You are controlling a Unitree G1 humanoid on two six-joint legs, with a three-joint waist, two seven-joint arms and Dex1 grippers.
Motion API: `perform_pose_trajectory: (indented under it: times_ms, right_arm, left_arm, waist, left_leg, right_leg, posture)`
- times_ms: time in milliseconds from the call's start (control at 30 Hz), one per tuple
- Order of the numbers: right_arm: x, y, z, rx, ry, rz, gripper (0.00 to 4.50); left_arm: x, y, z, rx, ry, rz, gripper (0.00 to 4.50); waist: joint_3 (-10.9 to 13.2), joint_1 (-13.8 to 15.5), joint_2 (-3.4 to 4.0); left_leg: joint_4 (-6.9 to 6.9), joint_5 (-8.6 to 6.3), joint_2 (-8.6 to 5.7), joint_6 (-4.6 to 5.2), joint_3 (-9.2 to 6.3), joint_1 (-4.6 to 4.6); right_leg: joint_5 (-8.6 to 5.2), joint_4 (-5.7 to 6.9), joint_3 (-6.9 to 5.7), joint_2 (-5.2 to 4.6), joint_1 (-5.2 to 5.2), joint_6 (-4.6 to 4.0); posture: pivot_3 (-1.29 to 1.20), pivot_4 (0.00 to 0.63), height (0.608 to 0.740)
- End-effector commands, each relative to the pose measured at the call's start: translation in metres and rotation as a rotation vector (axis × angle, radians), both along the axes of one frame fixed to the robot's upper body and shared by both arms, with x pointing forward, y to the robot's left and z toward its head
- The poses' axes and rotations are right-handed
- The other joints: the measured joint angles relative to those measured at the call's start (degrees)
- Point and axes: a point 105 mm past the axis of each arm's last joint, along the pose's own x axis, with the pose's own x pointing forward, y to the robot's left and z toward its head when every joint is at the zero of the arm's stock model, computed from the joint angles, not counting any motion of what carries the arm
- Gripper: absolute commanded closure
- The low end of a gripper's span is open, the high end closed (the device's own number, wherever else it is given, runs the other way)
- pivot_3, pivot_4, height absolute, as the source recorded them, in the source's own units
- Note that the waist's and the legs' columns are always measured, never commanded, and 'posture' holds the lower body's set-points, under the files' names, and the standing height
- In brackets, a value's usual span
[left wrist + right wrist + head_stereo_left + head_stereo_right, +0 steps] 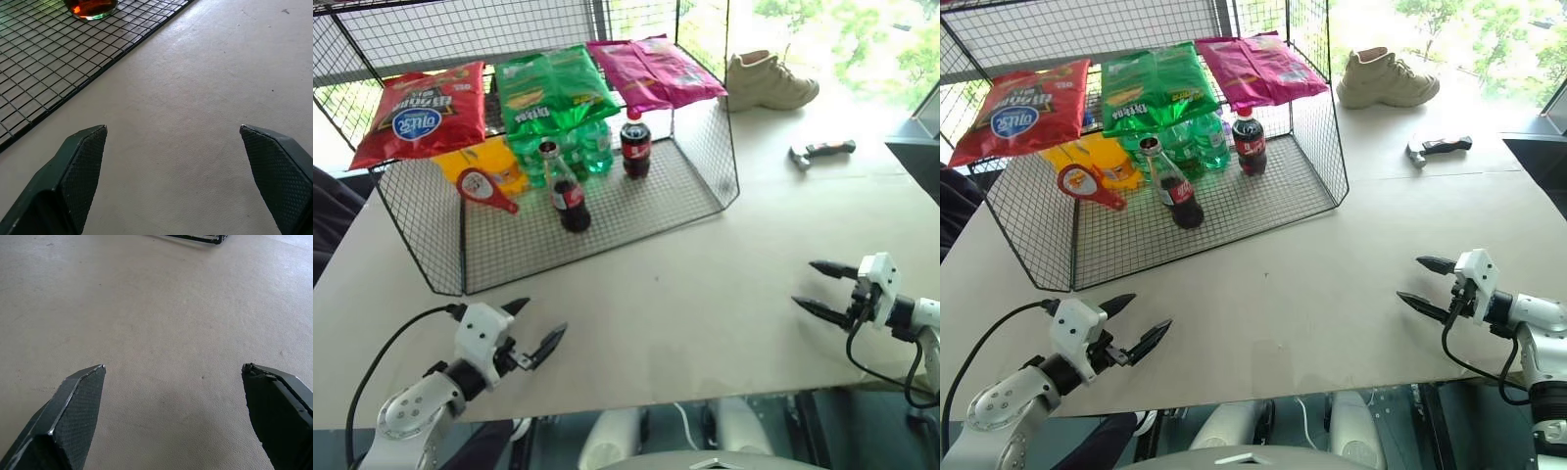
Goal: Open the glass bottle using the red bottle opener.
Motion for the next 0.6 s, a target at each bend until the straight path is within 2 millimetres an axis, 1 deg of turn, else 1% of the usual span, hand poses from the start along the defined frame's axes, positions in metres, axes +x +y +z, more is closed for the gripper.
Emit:
perform_pose_trajectory:
  times_ms: [33, 233, 600]
  right_arm:
    - [0.003, -0.001, 0.012, 0.004, -0.052, 0.007, 0.03]
    - [0.004, 0.003, 0.012, 0.003, -0.049, 0.022, 0.03]
    - [-0.001, 0.006, 0.011, 0.002, -0.044, 0.032, 0.03]
  left_arm:
    - [0.001, 0.003, 0.010, 0.011, -0.031, 0.009, 0.00]
    - [0.003, -0.004, 0.016, -0.005, -0.044, 0.009, 0.00]
    - [-0.001, -0.011, 0.015, -0.009, -0.018, 0.007, 0.00]
  waist:
    - [0.0, 0.0, 0.00]
    - [0.0, 0.0, 0.00]
    - [0.0, 0.0, 0.00]
  left_leg:
    - [0.00, 0.00, 0.00, 0.00, 0.00, 0.00]
    - [0.00, 0.00, 0.00, 0.00, 0.00, -0.01]
    - [0.00, 0.00, 0.00, 0.00, 0.01, 0.00]
  right_leg:
    - [0.00, 0.00, 0.00, 0.00, 0.00, 0.00]
    - [0.00, 0.00, 0.00, 0.00, -0.01, 0.00]
    - [0.00, 0.00, 0.02, 0.01, -0.01, 0.00]
  posture:
    - [0.00, 0.150, 0.740]
    - [0.00, 0.150, 0.740]
    - [0.00, 0.150, 0.740]
